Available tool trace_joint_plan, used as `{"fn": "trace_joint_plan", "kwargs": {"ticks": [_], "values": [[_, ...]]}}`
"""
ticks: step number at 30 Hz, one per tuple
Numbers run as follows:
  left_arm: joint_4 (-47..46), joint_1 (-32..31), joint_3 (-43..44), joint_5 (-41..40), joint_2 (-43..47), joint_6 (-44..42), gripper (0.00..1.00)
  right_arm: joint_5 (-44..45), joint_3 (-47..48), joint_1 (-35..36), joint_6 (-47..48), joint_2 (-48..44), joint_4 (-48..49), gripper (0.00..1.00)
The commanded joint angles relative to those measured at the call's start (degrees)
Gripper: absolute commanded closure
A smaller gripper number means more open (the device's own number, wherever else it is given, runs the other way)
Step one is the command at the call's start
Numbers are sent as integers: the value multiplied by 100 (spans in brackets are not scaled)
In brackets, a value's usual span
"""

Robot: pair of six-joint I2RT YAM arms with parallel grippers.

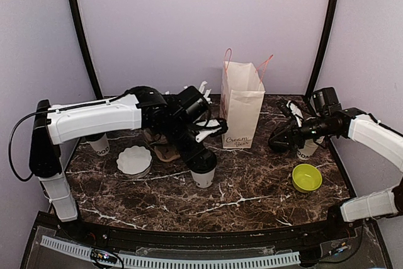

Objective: Pack the takeout coffee

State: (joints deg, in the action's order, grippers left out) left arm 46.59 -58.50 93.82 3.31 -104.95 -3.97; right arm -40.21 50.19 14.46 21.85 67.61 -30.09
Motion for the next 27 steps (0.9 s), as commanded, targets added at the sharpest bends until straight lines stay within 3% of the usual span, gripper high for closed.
{"fn": "trace_joint_plan", "kwargs": {"ticks": [1, 8, 12, 16, 19, 27], "values": [[378, 286, -76, -255, 979, 301, 38, -11, -71, -22, -4, -11, 95, 41], [671, 1178, -697, -969, 2180, 581, 37, -31, -61, -22, 6, 6, 79, 41], [766, 1814, -841, -1358, 2443, 652, 37, -31, -62, -22, -2, 2, 73, 41], [655, 2656, -875, -1807, 2406, 740, 37, -33, -62, -22, -2, 7, 75, 41], [218, 3270, -1059, -1609, 2326, 693, 37, -12, -70, -22, 4, -22, 64, 41], [-231, 4120, -1024, -1217, 1639, 624, 37, 25, -87, -22, 17, -73, 65, 41]]}}
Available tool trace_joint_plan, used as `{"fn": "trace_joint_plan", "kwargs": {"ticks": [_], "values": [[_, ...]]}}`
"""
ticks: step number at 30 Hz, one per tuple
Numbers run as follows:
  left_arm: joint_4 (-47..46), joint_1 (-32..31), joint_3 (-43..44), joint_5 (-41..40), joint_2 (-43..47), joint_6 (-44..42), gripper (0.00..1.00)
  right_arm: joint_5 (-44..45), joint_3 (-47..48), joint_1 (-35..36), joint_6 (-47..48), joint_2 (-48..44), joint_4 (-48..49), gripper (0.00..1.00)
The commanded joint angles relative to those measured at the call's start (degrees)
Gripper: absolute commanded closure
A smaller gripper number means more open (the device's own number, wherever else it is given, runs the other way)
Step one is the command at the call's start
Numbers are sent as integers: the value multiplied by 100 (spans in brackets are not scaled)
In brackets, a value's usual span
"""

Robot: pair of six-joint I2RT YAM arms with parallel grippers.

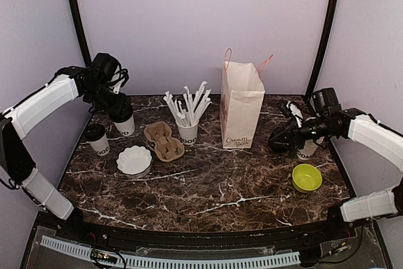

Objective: Pack the takeout coffee

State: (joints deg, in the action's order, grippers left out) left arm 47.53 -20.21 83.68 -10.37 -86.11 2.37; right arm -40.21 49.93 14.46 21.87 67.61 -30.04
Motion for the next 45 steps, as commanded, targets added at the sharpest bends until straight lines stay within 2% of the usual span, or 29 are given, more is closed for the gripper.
{"fn": "trace_joint_plan", "kwargs": {"ticks": [1, 4, 9, 16, 23, 33, 34, 35, 39, 45], "values": [[-381, 356, -38, 225, -300, -42, 37, 30, -62, -22, 15, -77, 61, 41], [-554, 686, -46, 468, -579, -89, 37, 37, -71, -22, 34, -98, 73, 42], [-537, 1012, 81, 401, -909, -71, 37, 56, -63, -22, 57, -41, 59, 41], [-566, 1240, 115, 668, -1274, 8, 35, 24, 24, -20, 135, 151, -69, 42], [-595, 1378, 106, 838, -1478, 57, 29, 13, 25, -22, 135, 179, -71, 41], [-420, 1396, 233, 766, -1313, 63, 16, -28, 52, -22, 59, 139, -67, 41], [-409, 1396, 252, 782, -1194, 58, 5, -11, 52, -22, 58, 133, -59, 41], [-410, 1392, 287, 787, -1134, 39, 2, 2, 58, -22, 47, 132, -56, 41], [-482, 1159, 358, 526, -694, -129, 1, 53, 184, -21, 37, 196, -149, 41], [-1101, 42, 323, 254, 73, -753, 1, 23, 827, -22, 278, 274, -826, 41]]}}
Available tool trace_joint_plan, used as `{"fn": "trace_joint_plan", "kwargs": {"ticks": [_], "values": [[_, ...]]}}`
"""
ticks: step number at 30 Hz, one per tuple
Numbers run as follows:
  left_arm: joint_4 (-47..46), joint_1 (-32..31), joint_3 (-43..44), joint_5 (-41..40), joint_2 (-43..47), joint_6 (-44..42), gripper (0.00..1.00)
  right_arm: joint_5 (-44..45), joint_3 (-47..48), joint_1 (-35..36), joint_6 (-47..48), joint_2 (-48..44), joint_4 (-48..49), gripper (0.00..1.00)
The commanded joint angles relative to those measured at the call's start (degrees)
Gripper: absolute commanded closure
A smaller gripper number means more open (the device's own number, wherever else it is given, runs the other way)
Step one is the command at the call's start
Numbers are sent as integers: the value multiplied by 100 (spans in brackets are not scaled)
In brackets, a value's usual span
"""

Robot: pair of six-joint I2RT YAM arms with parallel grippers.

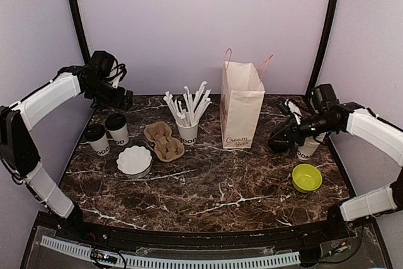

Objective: Pack the takeout coffee

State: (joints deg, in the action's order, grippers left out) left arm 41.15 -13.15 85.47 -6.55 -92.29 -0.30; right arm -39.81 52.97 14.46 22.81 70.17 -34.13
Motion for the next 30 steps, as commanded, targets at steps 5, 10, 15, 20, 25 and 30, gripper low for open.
{"fn": "trace_joint_plan", "kwargs": {"ticks": [5, 10, 15, 20, 25, 30], "values": [[-1749, -923, -556, 992, 1384, -321, 1, 153, 1293, -22, 327, 94, -1005, 42], [-4573, -965, -2297, 2342, 2443, -97, 1, 759, 1975, -22, 385, 162, -1227, 45], [-5694, -979, -3278, 2703, 2849, 10, 1, 1074, 2431, -21, 322, 311, -1347, 49], [-5153, -1248, -3279, 2529, 2469, -102, 1, 1033, 2929, -22, 443, 618, -1747, 51], [-4432, -1525, -2915, 2315, 1805, -133, 8, 1059, 3913, -22, 278, 968, -1792, 52], [-3591, -1737, -2328, 2440, 1372, -284, 18, 1105, 4600, -9, -447, 1582, -1586, 48]]}}
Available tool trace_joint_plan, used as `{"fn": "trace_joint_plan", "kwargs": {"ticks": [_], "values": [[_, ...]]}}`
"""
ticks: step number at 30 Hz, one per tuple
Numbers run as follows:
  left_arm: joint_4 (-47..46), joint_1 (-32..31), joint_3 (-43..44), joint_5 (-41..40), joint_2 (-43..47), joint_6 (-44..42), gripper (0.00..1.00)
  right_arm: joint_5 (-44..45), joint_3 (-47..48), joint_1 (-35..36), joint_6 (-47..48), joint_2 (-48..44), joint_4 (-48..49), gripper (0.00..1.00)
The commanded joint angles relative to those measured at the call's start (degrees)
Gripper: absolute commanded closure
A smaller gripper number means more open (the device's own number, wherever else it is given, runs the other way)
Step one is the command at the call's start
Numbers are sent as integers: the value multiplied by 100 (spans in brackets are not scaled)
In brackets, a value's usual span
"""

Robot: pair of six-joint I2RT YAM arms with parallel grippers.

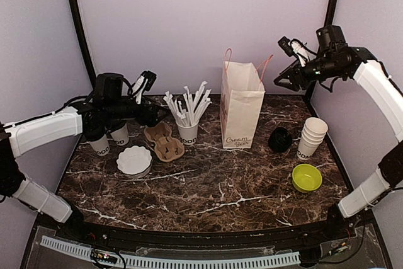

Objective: Pack the takeout coffee

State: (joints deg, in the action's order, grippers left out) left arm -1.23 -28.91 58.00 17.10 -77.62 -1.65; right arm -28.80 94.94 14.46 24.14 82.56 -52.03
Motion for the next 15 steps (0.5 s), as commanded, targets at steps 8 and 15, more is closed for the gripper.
{"fn": "trace_joint_plan", "kwargs": {"ticks": [8, 15], "values": [[559, -333, 264, -226, -117, -344, 19, 605, 1182, 188, -1640, 1421, 153, 37], [583, -354, 278, -309, -128, -371, 19, 845, 1703, 256, -2114, 2002, 189, 45]]}}
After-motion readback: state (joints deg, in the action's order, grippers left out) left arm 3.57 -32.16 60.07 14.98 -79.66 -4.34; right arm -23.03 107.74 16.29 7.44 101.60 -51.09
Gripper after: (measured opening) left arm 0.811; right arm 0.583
